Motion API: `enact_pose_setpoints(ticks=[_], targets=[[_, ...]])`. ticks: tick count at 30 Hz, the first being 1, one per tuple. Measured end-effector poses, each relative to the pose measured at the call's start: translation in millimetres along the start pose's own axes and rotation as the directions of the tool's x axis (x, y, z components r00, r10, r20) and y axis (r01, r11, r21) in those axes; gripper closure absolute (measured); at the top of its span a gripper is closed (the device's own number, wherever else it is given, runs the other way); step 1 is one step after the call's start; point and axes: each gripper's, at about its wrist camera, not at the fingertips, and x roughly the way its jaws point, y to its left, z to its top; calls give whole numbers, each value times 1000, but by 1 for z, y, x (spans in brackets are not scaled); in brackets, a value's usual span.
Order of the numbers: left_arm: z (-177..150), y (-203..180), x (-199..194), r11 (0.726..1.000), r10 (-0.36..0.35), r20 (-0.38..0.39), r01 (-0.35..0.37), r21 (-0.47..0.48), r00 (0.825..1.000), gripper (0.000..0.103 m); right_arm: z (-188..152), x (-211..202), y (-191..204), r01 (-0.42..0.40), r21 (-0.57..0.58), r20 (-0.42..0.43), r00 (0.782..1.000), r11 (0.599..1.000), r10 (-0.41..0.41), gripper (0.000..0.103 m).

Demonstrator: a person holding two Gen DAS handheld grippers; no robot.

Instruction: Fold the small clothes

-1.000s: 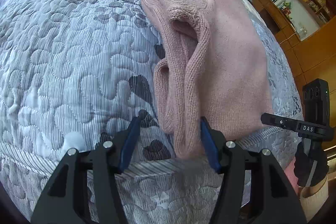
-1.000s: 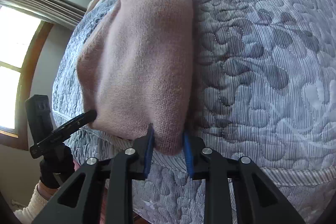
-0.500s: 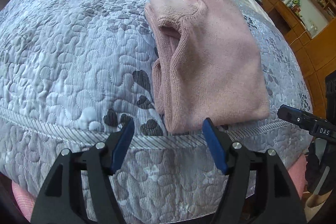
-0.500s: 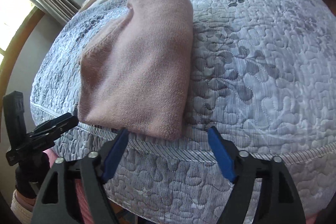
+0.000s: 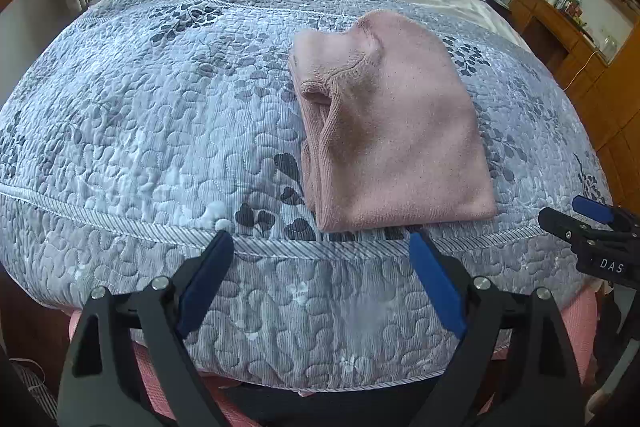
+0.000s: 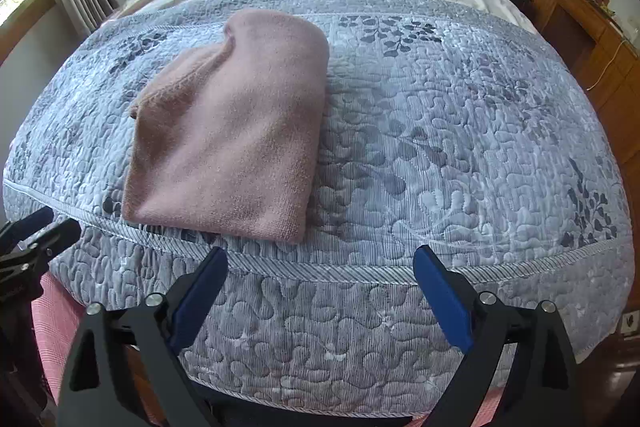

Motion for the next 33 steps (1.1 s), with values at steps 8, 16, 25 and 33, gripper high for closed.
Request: enact_pose_setpoints(ticks=[8, 16, 25, 33], targets=[[-5, -4, -20, 999, 33, 17, -33, 2, 999, 13, 0, -27, 10, 55, -15, 36, 998, 998, -55, 7], [-7, -14, -47, 998, 48, 66, -50, 26, 997, 13, -1, -49, 15, 16, 12, 43, 999, 1000, -16, 5], [-8, -21, -69, 996, 73, 97, -77, 36, 993, 13, -6, -70, 19, -9, 48, 47, 999, 999, 7, 5], [-9, -29, -83, 993, 96, 119, -103, 59, 988, 13, -7, -89, 22, 17, 42, 73, 997, 999, -20, 5]])
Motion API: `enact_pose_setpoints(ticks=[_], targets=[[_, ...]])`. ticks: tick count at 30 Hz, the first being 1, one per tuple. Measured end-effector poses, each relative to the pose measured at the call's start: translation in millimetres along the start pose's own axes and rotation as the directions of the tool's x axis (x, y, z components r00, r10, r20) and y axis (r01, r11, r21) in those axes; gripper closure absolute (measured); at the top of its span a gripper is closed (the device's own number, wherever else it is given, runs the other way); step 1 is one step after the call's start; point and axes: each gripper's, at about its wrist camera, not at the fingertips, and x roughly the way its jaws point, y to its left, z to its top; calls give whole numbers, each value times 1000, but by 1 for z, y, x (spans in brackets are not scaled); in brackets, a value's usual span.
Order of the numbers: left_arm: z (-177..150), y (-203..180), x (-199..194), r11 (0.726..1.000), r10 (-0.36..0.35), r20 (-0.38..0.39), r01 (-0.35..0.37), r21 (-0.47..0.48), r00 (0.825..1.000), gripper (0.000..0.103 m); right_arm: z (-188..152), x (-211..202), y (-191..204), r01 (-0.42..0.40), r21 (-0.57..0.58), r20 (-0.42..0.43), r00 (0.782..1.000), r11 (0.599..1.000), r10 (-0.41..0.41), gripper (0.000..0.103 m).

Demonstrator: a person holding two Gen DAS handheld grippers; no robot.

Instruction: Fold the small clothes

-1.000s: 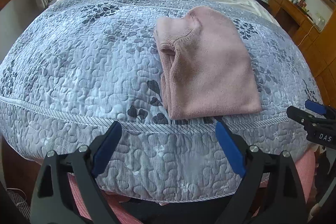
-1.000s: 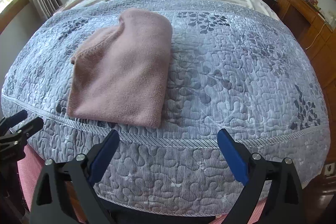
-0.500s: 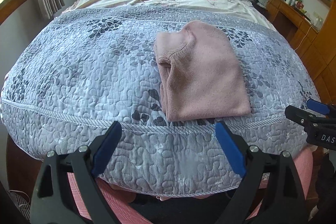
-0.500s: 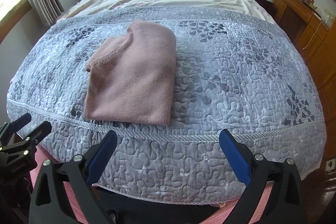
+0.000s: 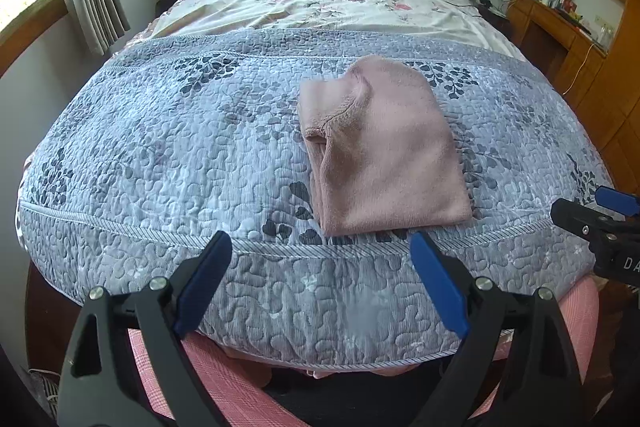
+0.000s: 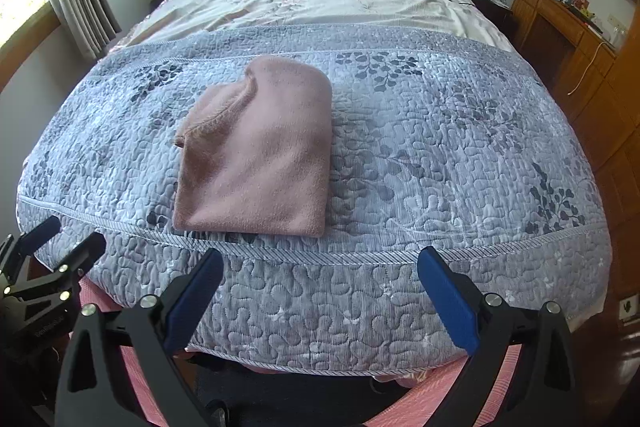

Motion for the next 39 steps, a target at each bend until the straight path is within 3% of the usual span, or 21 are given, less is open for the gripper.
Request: enact_pose_setpoints(ticks=[39], targets=[[0, -5, -1, 999, 18, -10, -17, 31, 1000, 13, 1, 5, -6, -6, 27, -4, 1000, 1000, 6, 5]])
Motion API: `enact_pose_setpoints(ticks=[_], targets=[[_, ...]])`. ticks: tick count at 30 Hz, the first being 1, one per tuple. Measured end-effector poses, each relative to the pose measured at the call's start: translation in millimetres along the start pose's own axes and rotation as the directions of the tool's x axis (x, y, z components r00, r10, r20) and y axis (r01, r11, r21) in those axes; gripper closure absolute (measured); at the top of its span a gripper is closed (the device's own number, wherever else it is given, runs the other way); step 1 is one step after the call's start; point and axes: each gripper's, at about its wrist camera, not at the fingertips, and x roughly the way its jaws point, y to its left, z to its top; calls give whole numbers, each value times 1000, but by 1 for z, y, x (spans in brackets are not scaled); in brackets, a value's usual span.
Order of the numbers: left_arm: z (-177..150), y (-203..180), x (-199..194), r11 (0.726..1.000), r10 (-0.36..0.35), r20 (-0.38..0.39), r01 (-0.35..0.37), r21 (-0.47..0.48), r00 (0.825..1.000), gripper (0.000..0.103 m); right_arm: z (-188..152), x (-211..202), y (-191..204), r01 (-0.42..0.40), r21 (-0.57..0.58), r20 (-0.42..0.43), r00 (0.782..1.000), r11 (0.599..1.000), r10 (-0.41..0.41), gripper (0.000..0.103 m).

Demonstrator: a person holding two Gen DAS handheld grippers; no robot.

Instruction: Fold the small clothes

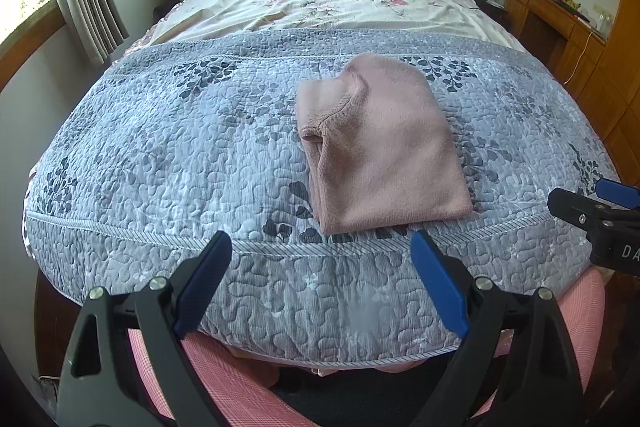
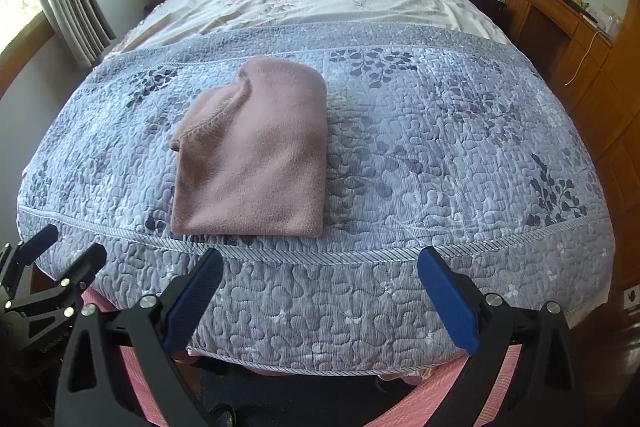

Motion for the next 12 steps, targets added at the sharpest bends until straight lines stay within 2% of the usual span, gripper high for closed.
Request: enact_pose_setpoints(ticks=[12], targets=[[3, -2, -2, 1000, -2, 10, 2, 3, 1000, 13, 0, 3, -4, 6, 8, -15, 1000, 1000, -6, 5]])
